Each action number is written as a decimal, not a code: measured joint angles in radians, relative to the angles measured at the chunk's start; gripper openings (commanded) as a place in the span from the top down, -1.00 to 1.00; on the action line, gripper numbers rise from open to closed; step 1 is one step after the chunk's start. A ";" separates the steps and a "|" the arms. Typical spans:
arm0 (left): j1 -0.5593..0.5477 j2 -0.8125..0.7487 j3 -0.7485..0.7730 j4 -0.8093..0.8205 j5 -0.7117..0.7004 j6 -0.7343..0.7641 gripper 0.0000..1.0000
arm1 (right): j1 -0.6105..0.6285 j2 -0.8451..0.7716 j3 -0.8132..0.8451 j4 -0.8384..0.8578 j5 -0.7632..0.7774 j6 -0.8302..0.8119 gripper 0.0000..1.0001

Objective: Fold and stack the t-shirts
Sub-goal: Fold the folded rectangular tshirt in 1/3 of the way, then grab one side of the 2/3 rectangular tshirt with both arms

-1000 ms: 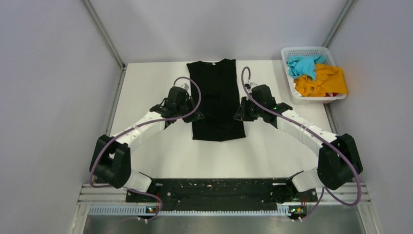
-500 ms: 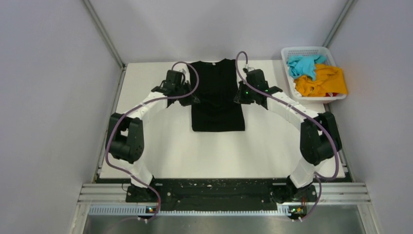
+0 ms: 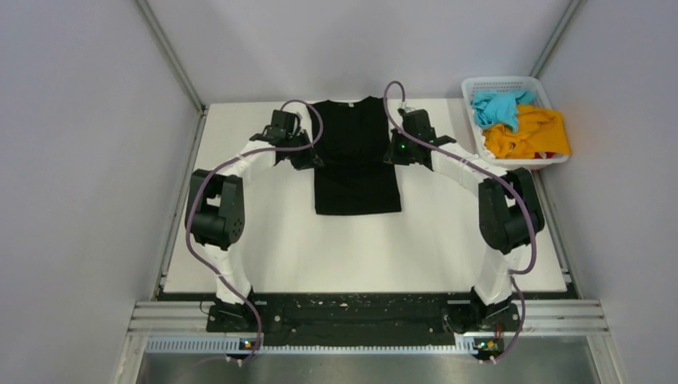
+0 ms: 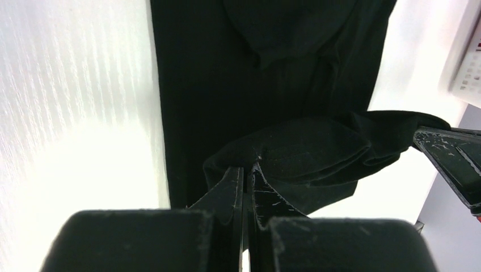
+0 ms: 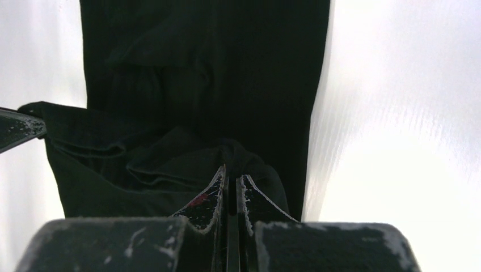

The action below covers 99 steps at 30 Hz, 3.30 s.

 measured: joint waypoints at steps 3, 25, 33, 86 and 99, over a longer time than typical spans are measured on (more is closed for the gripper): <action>0.010 0.032 0.028 -0.005 0.001 0.007 1.00 | -0.001 0.032 0.028 0.004 -0.001 -0.002 1.00; 0.056 0.177 0.187 -0.063 0.025 0.054 -0.86 | -0.038 0.171 0.126 0.038 0.007 0.006 -0.97; 0.063 0.077 0.079 -0.061 0.017 0.049 -0.97 | -0.040 0.122 0.090 0.024 0.047 0.016 -0.98; -0.039 -0.185 -0.494 0.130 -0.011 -0.117 1.00 | -0.031 -0.176 -0.450 0.103 -0.147 0.120 -0.12; -0.055 -0.218 -0.547 0.183 -0.028 -0.150 1.00 | -0.032 -0.176 -0.518 0.163 -0.195 0.140 0.91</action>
